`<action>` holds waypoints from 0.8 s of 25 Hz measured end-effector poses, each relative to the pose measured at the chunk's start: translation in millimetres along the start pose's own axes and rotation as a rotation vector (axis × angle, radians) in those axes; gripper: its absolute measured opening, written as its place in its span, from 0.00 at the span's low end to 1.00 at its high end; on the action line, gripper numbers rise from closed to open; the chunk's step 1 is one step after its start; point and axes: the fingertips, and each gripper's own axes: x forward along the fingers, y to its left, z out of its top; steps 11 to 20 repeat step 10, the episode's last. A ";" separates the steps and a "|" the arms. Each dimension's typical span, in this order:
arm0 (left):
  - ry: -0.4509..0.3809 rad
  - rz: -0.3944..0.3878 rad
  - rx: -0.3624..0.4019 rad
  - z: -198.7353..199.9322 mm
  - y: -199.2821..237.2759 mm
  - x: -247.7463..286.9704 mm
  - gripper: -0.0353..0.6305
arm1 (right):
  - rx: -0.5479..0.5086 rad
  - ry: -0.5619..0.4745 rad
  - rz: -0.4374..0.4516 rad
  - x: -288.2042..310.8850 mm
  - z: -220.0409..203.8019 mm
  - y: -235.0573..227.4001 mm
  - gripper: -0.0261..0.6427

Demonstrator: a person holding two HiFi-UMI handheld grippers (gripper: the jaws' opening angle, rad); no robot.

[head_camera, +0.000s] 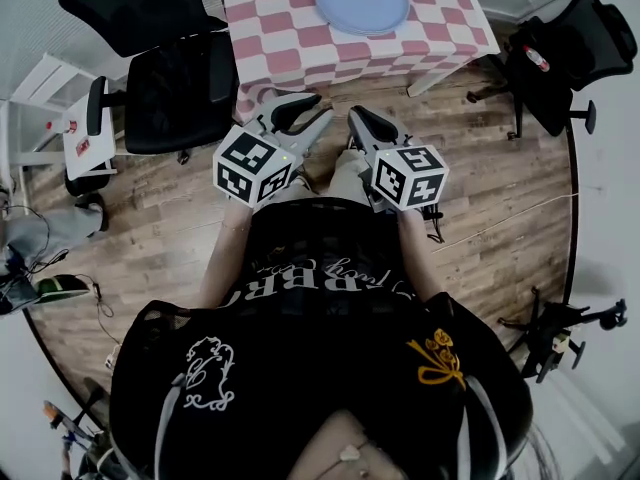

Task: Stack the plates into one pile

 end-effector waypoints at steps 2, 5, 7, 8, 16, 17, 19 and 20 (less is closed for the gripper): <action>0.001 -0.005 0.003 1.0 -2.8 0.7 0.22 | -0.001 0.000 -0.002 -1.7 0.3 -0.6 0.08; -0.002 -0.010 0.006 2.9 -5.1 2.7 0.22 | -0.004 -0.001 -0.005 -3.1 1.7 -2.7 0.08; 0.002 -0.012 0.006 2.5 -4.9 5.3 0.22 | -0.005 0.000 -0.008 -3.0 2.8 -5.2 0.08; 0.005 -0.013 0.006 1.8 -4.6 6.6 0.22 | -0.006 0.000 -0.009 -2.9 3.3 -6.4 0.08; 0.011 -0.016 0.006 0.0 -4.1 9.2 0.22 | -0.008 0.001 -0.012 -2.7 4.2 -8.6 0.08; 0.011 -0.016 0.006 0.0 -4.1 9.2 0.22 | -0.008 0.001 -0.012 -2.7 4.2 -8.6 0.08; 0.011 -0.016 0.006 0.0 -4.1 9.2 0.22 | -0.008 0.001 -0.012 -2.7 4.2 -8.6 0.08; 0.011 -0.016 0.006 0.0 -4.1 9.2 0.22 | -0.008 0.001 -0.012 -2.7 4.2 -8.6 0.08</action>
